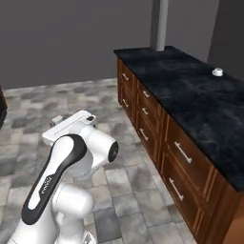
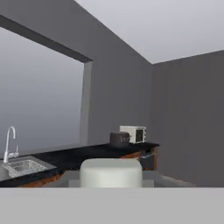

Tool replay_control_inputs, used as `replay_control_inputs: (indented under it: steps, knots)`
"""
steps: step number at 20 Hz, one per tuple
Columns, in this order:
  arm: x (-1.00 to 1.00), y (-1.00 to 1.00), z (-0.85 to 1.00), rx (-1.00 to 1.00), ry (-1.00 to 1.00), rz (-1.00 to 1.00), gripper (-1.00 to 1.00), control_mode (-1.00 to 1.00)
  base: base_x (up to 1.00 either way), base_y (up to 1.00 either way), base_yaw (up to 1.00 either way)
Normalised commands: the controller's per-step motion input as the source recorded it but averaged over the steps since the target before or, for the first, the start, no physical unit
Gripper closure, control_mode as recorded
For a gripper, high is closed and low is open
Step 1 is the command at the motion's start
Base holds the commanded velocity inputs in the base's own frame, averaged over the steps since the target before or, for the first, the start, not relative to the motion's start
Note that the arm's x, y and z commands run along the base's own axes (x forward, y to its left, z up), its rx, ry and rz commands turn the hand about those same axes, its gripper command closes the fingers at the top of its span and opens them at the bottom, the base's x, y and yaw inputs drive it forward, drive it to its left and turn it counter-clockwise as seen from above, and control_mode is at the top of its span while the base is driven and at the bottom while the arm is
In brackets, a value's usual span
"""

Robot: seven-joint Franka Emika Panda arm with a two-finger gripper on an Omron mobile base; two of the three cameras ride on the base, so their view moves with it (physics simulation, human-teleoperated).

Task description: Pick up the marshmallow and place it in the cup of hot chocolate on the dining counter.

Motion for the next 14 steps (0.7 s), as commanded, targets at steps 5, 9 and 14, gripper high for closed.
replay_control_inputs:
  steps: [5, 9, 14]
  knots:
    - [0.0, 0.0, 0.0, 0.0, 0.0, 0.0, 1.0, 1.0, 0.0, -0.45, -0.68]
    - [0.0, 0.0, 0.0, 0.0, 0.0, 0.0, 1.0, 1.0, 0.0, -0.54, -0.7]
    - [0.0, 0.0, 0.0, 0.0, 0.0, 0.0, 1.0, 1.0, 0.0, -0.98, -0.54]
